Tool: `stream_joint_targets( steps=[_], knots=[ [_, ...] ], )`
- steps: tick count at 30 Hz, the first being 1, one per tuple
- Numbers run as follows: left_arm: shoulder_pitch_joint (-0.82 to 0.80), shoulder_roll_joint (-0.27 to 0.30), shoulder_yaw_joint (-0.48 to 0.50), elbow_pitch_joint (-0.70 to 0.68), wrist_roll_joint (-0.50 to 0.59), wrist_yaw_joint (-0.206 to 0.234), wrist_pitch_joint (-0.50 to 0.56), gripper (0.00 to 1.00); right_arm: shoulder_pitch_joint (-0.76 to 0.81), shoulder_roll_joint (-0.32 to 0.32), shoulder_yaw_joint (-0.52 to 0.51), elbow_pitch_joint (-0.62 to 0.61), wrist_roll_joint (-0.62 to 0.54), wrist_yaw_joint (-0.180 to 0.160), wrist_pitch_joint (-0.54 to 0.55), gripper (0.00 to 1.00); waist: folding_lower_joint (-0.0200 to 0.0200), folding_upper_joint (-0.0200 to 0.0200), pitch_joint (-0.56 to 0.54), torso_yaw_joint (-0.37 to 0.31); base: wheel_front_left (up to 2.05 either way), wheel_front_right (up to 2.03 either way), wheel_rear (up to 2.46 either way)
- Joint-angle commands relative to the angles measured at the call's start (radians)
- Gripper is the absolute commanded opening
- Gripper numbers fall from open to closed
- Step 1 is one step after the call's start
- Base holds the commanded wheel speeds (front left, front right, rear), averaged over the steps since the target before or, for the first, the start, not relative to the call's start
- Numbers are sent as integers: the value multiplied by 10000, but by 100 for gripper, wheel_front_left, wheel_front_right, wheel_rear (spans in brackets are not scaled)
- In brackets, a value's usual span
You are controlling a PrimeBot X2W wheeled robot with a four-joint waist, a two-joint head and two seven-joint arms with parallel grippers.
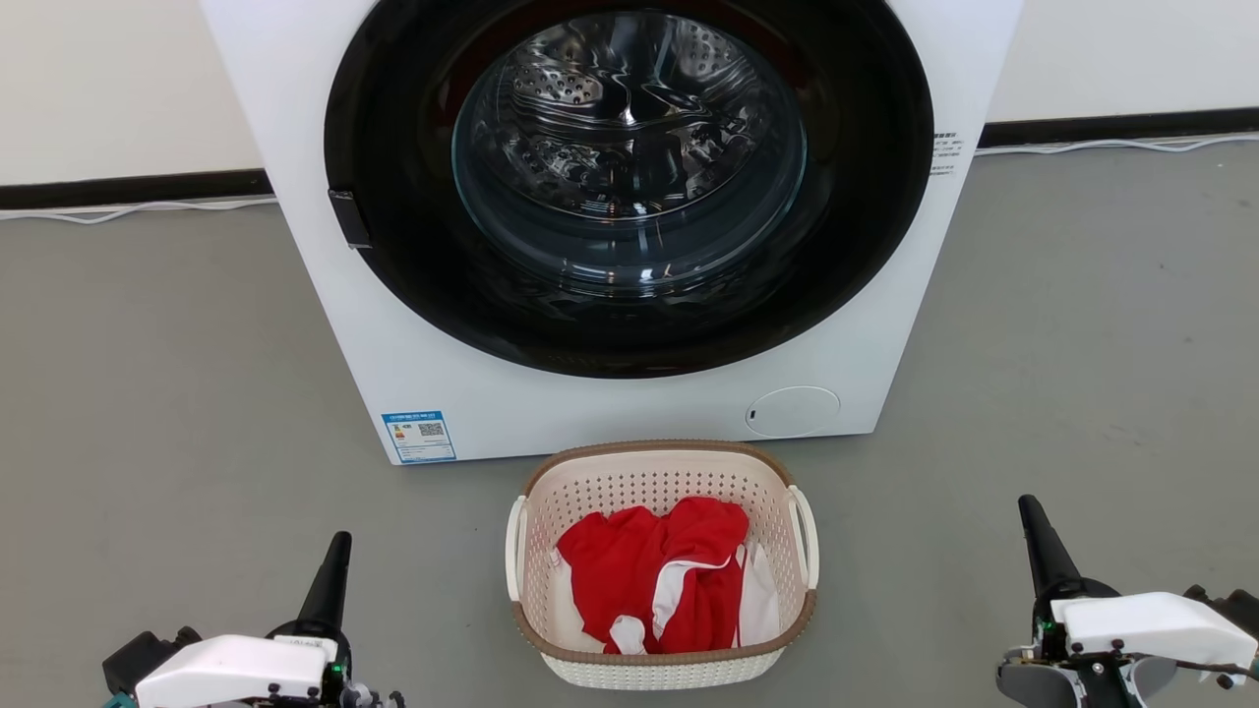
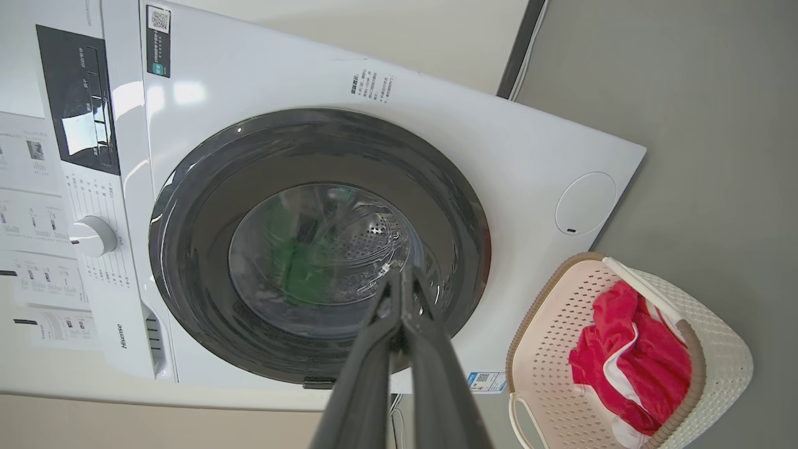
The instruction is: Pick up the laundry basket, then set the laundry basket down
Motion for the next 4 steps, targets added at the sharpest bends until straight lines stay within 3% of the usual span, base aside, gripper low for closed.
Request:
stream_joint_targets(
  steps=[1, 4],
  knots=[
    [-486, 65, 295, -358, -276, -128, 80, 0, -237, -29, 157, -371, 360, 61, 141, 0, 0, 0, 0, 4, 0, 0, 0],
    [-492, 53, 326, -433, -572, -156, 168, 0, -233, -23, 137, -447, 729, 63, 229, 0, 0, 0, 1, 14, 0, 0, 0]
  ],
)
